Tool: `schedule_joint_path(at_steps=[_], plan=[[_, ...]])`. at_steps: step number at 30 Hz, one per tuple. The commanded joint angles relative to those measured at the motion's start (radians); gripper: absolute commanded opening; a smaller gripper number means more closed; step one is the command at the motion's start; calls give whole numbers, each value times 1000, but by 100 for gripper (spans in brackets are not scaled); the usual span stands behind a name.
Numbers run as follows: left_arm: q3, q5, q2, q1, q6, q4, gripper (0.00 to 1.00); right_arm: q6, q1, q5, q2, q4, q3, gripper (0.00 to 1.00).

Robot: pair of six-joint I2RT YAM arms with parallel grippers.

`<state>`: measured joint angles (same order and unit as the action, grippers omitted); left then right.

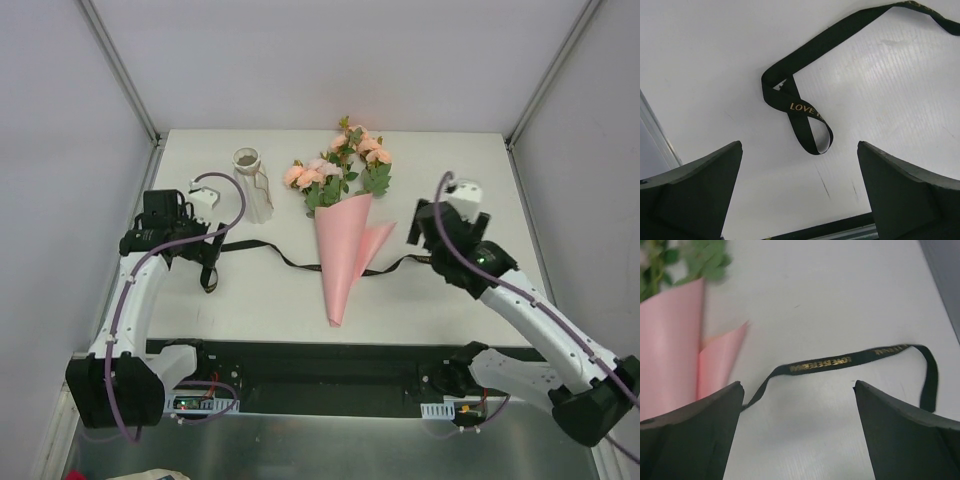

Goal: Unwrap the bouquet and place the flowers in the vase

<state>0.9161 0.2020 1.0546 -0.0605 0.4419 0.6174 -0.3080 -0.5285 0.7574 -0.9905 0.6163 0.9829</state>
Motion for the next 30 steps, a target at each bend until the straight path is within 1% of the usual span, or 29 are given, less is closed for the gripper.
schedule_joint_path(at_steps=[1,2,3,4,5,6,7,10,13,16,18,22,26,30], plan=[[-43,39,33,-22,40,16,99,234,-325,36,-62,-58,-9,96],[-58,37,44,-27,47,2,99,259,-443,34,-83,-84,-7,96],[-66,36,67,-35,58,-5,99,339,-490,14,-133,-96,-3,96],[-77,25,77,-42,64,-16,99,365,-537,13,-164,-96,5,96],[-91,19,100,-56,69,-28,99,409,-623,-1,-192,-99,23,96],[-97,14,113,-65,78,-50,99,470,-664,-10,-248,-98,31,96],[-103,7,122,-71,81,-59,99,492,-736,-16,-275,-89,43,96],[-126,11,156,-99,87,-94,99,526,-816,-73,-345,-82,56,96],[-144,34,179,-102,64,-122,99,517,-852,-130,-375,-130,34,96],[-143,63,194,-104,34,-120,99,535,-887,-124,-415,-171,14,96],[-140,74,180,-102,17,-119,99,558,-898,-128,-450,-197,10,96],[-132,86,139,-102,-3,-113,99,581,-907,-216,-499,-228,-10,96],[-108,112,73,-102,-19,-70,99,586,-910,-237,-543,-231,-29,96],[-85,137,28,-104,-32,-32,99,581,-912,-216,-571,-242,-47,96]])
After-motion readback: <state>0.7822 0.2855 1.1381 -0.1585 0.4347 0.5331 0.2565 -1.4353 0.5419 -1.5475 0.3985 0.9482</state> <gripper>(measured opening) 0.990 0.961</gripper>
